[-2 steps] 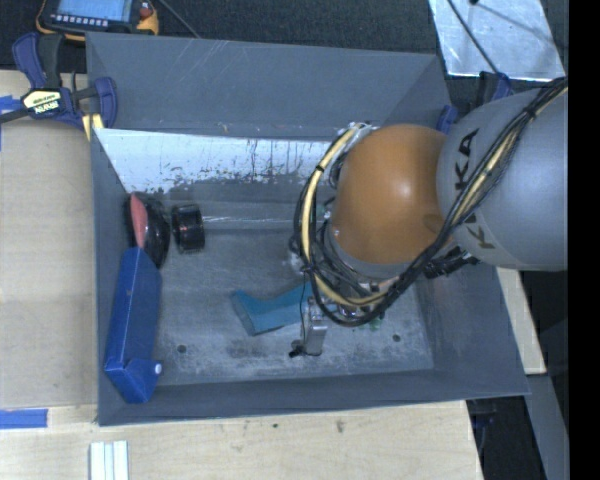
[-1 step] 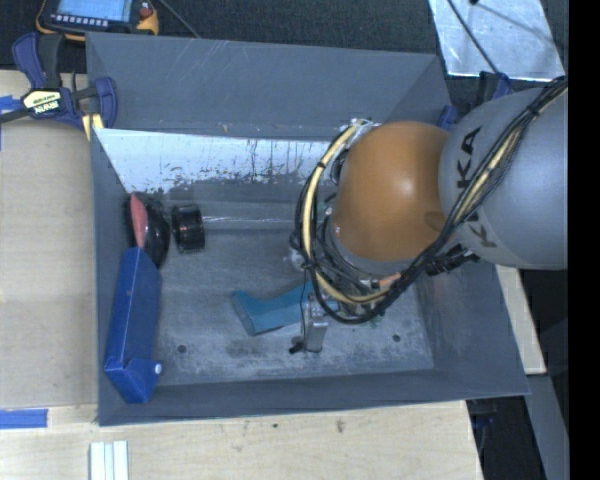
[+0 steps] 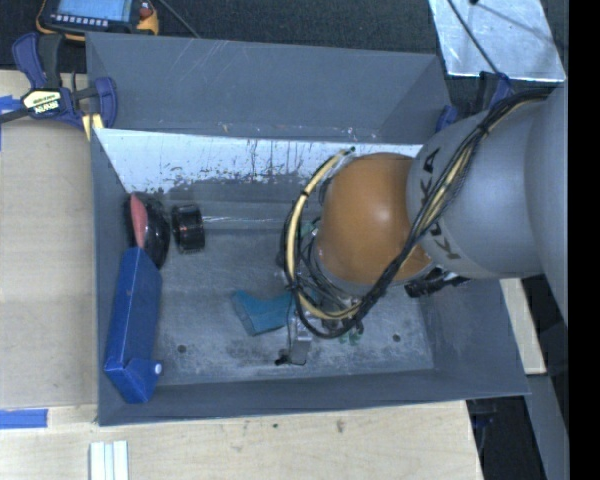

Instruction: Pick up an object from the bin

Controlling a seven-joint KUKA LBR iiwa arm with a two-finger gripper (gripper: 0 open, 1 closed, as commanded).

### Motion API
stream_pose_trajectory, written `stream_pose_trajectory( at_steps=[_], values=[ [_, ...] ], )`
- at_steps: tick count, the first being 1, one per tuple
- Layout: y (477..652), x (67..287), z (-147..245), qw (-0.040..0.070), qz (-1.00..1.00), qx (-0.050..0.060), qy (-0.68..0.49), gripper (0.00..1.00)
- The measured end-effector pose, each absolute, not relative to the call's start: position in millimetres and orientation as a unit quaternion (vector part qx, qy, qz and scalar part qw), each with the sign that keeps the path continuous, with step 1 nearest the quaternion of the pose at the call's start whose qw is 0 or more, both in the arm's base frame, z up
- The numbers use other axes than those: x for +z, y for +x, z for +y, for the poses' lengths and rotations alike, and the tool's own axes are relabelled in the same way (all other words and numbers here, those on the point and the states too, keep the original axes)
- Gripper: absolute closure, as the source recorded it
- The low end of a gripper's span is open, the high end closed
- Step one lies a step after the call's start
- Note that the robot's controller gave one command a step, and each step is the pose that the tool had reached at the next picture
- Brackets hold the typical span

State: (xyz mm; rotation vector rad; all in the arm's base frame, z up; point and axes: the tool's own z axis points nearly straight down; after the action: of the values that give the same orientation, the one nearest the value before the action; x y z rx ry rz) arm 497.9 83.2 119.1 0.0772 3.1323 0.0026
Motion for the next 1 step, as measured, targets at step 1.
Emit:
stream_pose_trajectory(
  at_steps=[1],
  values=[
    [502.4, 92.6, 75.5, 0.002, 0.999, 0.000, 0.036, 1.00]
  ],
)
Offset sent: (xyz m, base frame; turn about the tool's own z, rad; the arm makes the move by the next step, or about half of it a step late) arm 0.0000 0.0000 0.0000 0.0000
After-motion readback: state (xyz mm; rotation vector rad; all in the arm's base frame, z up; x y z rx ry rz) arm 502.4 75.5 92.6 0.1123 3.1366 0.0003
